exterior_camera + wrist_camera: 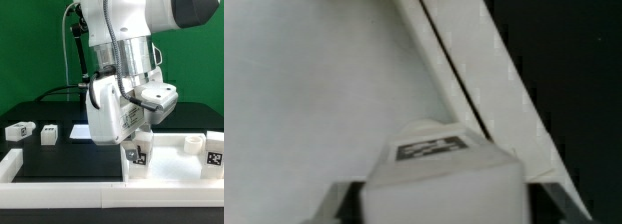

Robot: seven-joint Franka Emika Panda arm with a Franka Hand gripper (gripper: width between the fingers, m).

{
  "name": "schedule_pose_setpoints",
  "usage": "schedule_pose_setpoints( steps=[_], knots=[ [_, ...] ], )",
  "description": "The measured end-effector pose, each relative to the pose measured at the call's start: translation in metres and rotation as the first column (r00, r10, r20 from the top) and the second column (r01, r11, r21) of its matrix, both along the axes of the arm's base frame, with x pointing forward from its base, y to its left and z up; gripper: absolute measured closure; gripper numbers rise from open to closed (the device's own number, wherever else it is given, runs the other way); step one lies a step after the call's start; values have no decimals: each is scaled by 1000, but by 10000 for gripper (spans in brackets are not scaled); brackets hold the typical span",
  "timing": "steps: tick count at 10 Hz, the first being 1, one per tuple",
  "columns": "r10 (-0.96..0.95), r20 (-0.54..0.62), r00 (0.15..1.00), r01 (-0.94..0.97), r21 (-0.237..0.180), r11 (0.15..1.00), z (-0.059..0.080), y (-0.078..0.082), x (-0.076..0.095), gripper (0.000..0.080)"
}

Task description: Assemble square table

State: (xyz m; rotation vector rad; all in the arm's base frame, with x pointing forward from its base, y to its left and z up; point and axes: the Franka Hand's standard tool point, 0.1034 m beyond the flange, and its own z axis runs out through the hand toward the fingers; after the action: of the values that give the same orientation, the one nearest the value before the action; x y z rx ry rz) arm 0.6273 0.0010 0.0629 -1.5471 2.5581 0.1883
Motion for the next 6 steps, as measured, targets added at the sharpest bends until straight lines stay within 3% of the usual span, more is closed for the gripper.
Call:
schedule_pose_setpoints(
  steps=[1, 2, 4, 6],
  knots=[
    [0, 0, 1000, 0, 0, 1000, 0, 0, 0, 313],
    [1, 1, 1000, -1, 0, 1000, 0, 0, 0, 187],
    [17, 9, 1000, -17, 18, 1000, 19, 15, 0, 161],
    [69, -3, 998, -69, 51, 996, 51, 44, -11, 152]
  ],
)
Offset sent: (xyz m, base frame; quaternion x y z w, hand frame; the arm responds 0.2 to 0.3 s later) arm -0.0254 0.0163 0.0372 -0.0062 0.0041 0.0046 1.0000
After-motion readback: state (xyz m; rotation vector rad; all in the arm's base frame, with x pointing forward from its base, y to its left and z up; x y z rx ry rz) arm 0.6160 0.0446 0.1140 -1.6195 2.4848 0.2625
